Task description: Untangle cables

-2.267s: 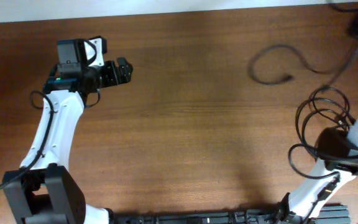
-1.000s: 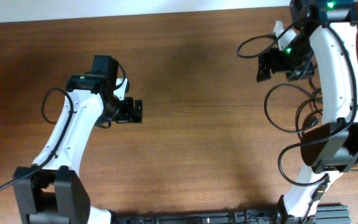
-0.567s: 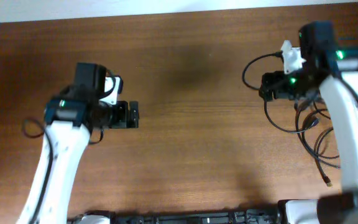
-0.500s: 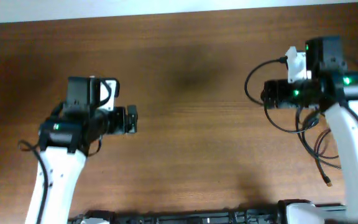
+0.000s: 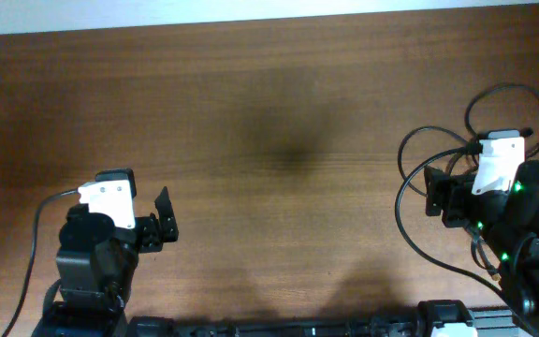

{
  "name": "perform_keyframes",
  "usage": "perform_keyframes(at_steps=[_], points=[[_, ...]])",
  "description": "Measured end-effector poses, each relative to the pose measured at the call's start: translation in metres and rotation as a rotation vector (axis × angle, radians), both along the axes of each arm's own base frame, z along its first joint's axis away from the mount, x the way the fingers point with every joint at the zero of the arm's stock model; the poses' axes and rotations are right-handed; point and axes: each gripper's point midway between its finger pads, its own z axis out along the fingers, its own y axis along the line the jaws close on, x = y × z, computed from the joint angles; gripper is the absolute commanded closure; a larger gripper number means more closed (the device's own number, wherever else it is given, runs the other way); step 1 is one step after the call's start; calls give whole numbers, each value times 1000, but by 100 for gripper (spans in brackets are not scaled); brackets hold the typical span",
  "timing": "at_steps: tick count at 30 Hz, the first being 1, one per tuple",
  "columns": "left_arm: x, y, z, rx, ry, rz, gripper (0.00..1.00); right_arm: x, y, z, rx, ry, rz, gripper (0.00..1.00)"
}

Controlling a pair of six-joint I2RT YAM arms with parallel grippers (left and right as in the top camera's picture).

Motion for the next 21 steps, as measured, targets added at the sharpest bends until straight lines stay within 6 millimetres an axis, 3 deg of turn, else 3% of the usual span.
perform_keyframes(at_steps=[5, 12, 20, 21], points=[[0, 1, 0, 2, -1, 3, 1, 7, 0, -8, 1, 39, 0, 13], [0, 1, 0, 2, -1, 3, 1, 16, -3, -35, -6, 155, -11, 13], [0, 1, 0, 2, -1, 3, 1, -24, -4, 13, -17, -83, -21, 12], [0, 1, 0, 2, -1, 3, 1, -25, -4, 17, -17, -124, -20, 1]])
